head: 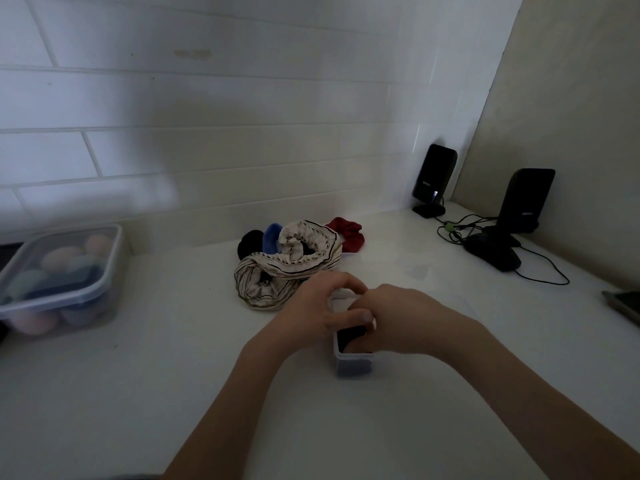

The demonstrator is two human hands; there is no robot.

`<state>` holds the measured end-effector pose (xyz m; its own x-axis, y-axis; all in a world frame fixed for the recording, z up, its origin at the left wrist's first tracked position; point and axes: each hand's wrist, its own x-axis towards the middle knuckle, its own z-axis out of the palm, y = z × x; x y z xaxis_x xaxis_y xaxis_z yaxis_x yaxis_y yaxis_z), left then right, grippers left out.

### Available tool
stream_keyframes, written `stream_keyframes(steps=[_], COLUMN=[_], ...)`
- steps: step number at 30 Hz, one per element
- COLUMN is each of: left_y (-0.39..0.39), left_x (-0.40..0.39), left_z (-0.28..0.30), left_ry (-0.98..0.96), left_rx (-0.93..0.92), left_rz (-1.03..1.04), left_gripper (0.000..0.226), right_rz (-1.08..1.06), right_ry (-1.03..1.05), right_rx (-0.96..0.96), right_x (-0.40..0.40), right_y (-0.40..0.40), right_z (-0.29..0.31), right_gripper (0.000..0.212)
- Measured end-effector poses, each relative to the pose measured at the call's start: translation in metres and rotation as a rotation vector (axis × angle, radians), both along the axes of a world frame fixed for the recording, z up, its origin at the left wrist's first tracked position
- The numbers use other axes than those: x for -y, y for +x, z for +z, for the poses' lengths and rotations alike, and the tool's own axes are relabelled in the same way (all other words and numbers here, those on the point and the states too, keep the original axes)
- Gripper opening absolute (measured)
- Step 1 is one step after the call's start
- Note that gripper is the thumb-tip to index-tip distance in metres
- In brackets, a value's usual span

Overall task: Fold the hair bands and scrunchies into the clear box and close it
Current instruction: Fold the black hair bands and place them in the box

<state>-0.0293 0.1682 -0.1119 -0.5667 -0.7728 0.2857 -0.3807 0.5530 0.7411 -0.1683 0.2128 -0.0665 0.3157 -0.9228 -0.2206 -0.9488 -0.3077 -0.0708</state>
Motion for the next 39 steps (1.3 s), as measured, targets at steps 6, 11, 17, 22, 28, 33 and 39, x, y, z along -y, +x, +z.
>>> stream_keyframes(steps=[6,11,17,22,28,33,39], left_y=[0.000,-0.001,-0.001,0.000,0.006,0.035,0.086], left_x=[0.003,0.003,0.004,0.006,0.014,0.047,0.108], left_z=[-0.005,-0.003,-0.004,-0.008,-0.001,0.013,-0.002], left_ry=[-0.007,-0.038,-0.016,-0.020,-0.014,0.037,0.043], left_rx=[-0.014,-0.005,-0.013,-0.041,-0.287,-0.601,-0.404], left_rz=[-0.002,-0.003,-0.016,-0.025,0.049,0.390,0.865], left_gripper=[0.026,0.027,0.026,0.020,0.023,0.018,0.018], right_rz=[-0.010,0.061,0.058,0.003,-0.065,-0.092,-0.119], right_ry=[0.241,0.026,-0.020,0.025,-0.042,-0.143,-0.189], right_rx=[0.303,0.316,0.250,0.246,0.402,0.530,0.575], right_x=[0.004,0.004,0.007,0.006,0.002,0.001,-0.001], right_y=[-0.032,-0.022,-0.014,-0.018,-0.026,-0.034,-0.044], right_z=[-0.002,-0.016,-0.021,-0.014,-0.009,-0.006,-0.004], right_gripper=[0.022,0.024,0.017,0.011,0.026,0.028,0.013])
